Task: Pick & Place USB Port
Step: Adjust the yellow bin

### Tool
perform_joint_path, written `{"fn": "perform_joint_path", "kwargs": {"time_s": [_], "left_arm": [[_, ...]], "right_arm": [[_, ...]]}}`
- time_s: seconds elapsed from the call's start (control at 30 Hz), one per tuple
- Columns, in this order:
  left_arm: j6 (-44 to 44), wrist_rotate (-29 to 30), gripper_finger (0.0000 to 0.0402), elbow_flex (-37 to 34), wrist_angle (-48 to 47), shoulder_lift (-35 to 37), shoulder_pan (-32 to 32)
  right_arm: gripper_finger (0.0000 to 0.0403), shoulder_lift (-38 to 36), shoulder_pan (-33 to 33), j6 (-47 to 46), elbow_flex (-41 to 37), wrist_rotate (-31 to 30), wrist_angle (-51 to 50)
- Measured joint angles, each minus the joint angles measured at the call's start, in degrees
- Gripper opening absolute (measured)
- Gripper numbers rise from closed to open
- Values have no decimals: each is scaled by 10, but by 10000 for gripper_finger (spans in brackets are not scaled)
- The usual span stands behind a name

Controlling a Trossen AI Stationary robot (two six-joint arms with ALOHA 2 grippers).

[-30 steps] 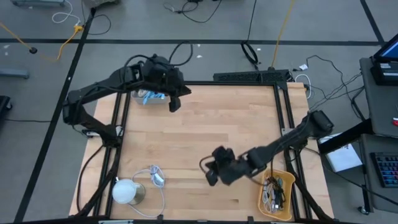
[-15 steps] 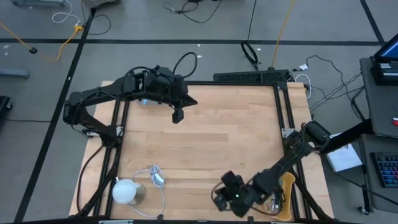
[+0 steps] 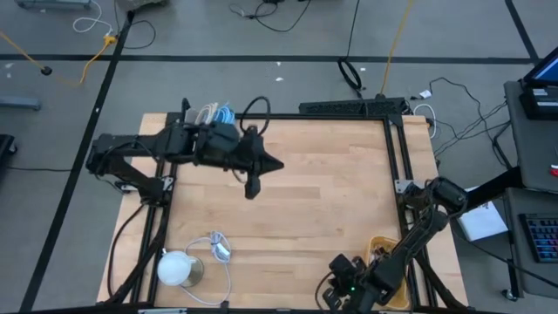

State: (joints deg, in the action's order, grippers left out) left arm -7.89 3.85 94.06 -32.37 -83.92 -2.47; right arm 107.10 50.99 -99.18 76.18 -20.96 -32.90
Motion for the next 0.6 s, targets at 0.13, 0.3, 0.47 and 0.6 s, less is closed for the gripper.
{"fn": "perform_joint_path", "kwargs": {"time_s": [0.13,0.3,0.47,0.6], "left_arm": [[-14,36,14,0,1,0,-32],[-28,62,3,0,-3,0,-67],[-37,83,12,0,-14,0,-86],[-41,91,24,0,-29,0,-89]], "right_arm": [[0,33,-8,18,0,41,-7],[0,64,-22,57,2,92,2],[0,68,-22,68,3,103,-3],[0,64,-17,62,2,110,-9]]}}
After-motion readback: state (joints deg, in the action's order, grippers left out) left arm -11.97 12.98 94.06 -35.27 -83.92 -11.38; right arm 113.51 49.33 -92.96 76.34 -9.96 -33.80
